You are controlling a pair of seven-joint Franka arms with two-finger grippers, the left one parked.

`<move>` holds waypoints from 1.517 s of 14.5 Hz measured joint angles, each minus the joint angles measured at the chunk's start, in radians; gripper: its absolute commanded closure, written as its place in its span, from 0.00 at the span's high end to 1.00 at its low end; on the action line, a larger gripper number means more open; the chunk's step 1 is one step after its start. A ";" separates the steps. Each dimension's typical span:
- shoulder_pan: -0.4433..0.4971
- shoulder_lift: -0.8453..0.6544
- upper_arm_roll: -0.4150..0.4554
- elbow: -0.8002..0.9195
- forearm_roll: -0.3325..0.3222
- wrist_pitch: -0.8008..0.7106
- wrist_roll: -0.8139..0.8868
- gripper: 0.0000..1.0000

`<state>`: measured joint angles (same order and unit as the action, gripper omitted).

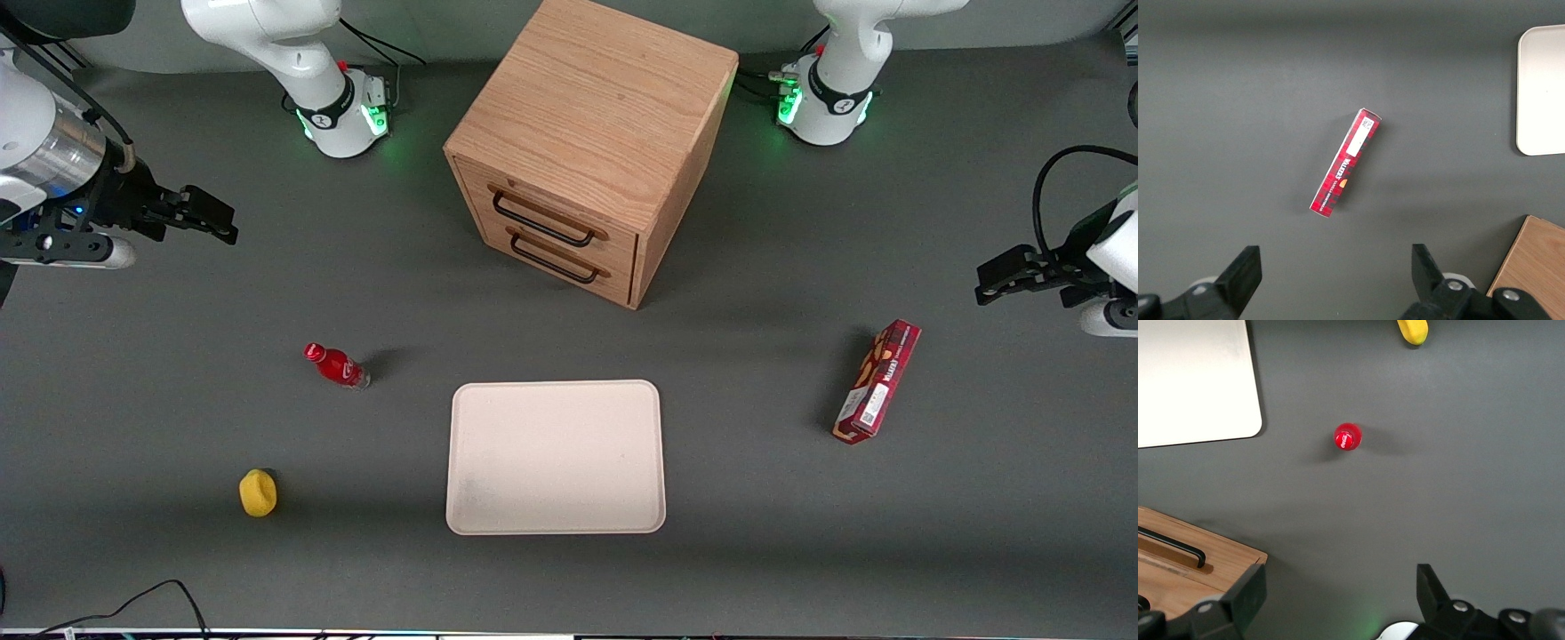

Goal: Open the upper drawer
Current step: 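Move the right gripper toward the upper drawer's black handle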

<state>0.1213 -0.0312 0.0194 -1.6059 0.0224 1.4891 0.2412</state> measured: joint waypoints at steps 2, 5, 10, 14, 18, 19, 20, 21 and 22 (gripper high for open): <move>0.000 0.008 0.000 0.001 0.000 0.000 0.000 1.00; -0.002 0.010 0.000 0.016 0.000 -0.001 0.001 1.00; 0.012 0.010 0.074 0.082 0.011 -0.026 0.001 1.00; 0.022 0.018 0.230 0.107 0.061 -0.050 -0.028 1.00; 0.027 0.102 0.401 0.106 0.089 -0.027 -0.125 1.00; 0.028 0.128 0.439 0.106 0.090 -0.004 -0.174 1.00; 0.029 0.152 0.467 0.106 0.091 0.014 -0.248 1.00; 0.030 0.177 0.483 0.106 0.091 0.028 -0.353 1.00; 0.029 0.202 0.487 0.105 0.095 0.038 -0.469 1.00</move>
<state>0.1500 0.1709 0.5061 -1.5004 0.1177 1.5276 -0.2277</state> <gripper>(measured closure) 0.000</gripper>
